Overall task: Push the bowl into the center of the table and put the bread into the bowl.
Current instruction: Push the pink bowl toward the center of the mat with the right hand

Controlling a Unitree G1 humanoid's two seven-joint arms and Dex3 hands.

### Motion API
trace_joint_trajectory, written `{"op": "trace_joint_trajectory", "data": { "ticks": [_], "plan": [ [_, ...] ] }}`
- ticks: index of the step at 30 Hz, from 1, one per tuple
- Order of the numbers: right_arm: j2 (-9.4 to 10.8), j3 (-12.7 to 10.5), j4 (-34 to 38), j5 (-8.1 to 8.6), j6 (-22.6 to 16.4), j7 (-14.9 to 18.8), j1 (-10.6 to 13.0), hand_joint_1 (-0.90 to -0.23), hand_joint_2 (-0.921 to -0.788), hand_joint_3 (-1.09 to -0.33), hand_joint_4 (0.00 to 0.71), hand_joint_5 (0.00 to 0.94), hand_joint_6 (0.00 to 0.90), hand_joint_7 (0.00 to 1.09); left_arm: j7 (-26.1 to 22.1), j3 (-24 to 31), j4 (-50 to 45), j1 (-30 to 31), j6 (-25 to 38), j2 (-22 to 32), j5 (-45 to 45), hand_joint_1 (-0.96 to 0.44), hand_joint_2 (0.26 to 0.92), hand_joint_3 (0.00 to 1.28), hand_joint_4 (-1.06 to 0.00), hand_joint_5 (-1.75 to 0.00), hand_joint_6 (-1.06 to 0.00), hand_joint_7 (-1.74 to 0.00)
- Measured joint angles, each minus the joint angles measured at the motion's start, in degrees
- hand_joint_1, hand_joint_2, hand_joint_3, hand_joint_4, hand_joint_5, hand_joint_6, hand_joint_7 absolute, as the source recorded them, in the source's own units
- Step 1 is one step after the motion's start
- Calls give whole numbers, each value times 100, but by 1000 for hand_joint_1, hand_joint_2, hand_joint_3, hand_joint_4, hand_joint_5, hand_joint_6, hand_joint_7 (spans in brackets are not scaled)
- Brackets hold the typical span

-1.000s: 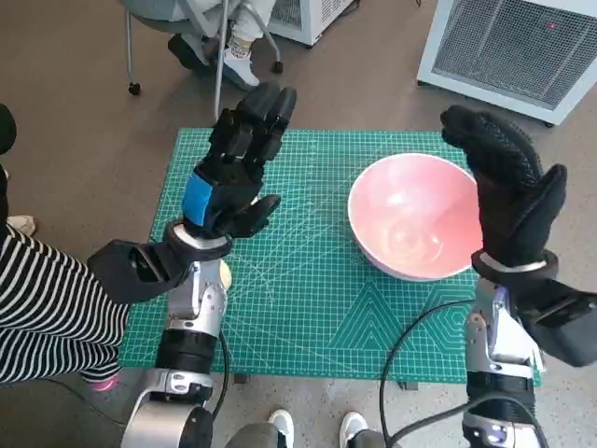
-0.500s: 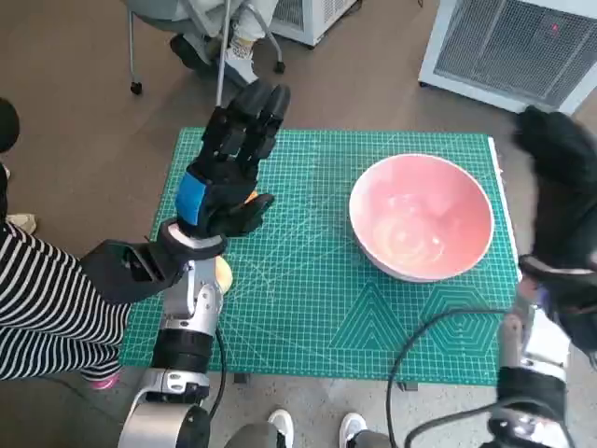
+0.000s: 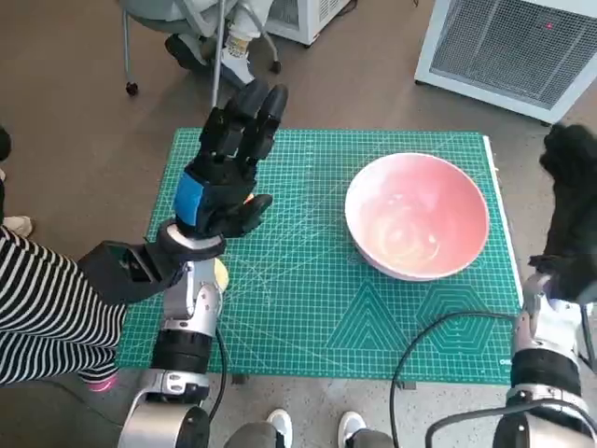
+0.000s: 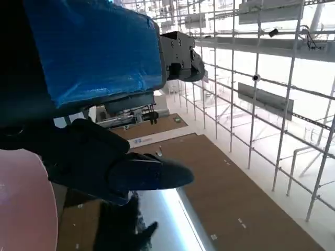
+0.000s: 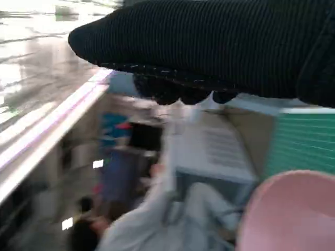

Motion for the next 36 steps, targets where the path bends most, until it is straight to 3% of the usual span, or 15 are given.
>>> {"op": "trace_joint_trajectory", "data": {
  "ticks": [10, 13, 19, 36],
  "plan": [
    [144, -109, 685, 180, 669, 367, -167, -566, -921, -908, 75, 0, 11, 309, -2, 69, 0, 88, -13, 41, 0, -549, 921, 299, -59, -6, -4, -404],
    [270, -160, 788, 289, 830, 485, -177, -576, -921, -895, 67, 0, 16, 298, -3, 84, 0, 111, -14, 53, -1, -546, 921, 297, -60, -6, -6, -401],
    [554, -198, 899, 318, 1083, 642, -232, -614, -921, -859, 65, 1, 37, 277, -5, 104, 0, 143, -15, 74, -1, -544, 921, 295, -61, -6, -11, -394],
    [1330, -228, 897, 508, 1444, 1183, -586, -596, -921, -883, 43, 0, 37, 226, -5, 149, -12, 212, -17, 121, -1, -542, 921, 289, -68, -6, -30, -361]
  ]
}}
